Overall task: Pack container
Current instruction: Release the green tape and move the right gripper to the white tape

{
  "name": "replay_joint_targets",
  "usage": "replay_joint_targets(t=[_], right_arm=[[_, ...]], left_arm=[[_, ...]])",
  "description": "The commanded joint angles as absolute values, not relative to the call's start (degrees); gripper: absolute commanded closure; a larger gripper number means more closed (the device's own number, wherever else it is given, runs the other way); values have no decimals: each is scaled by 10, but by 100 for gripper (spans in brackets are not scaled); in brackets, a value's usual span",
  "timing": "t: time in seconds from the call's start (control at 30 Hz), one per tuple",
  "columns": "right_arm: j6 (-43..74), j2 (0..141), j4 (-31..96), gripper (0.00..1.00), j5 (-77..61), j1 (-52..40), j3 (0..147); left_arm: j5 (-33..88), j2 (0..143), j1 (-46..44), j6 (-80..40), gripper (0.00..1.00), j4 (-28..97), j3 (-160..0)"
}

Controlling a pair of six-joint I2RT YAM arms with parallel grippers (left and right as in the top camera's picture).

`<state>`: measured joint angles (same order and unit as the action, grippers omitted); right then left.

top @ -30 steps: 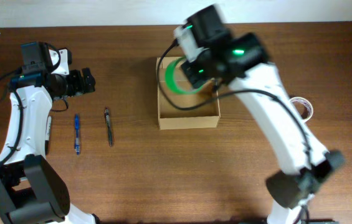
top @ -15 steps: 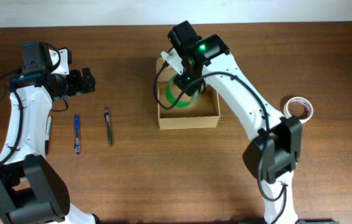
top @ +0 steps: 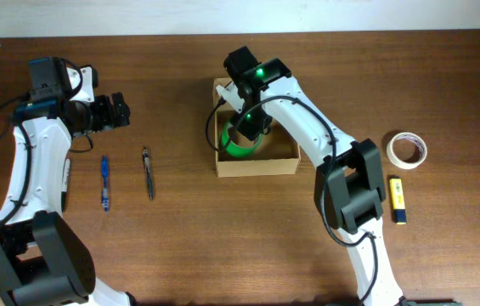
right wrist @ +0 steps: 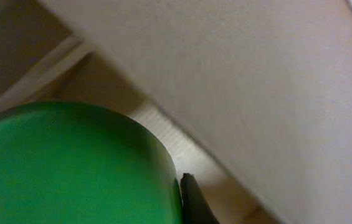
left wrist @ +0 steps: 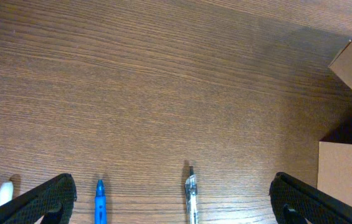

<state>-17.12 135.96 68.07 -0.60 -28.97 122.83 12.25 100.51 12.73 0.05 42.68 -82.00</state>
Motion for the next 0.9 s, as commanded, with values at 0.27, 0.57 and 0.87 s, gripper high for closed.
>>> replay_joint_targets(t=[0.27,0.57,0.87], right_arm=[[-157,1386,657,96,-20,-292,1230],[-156,1326,708,69,-35,-296,1276],[-129,1198,825,59,52,-295,1453]], left_arm=[[131,1009,129,9,1,426,-829],[131,1009,129,9,1,426,-829],[131,1009,129,9,1,426,-829]])
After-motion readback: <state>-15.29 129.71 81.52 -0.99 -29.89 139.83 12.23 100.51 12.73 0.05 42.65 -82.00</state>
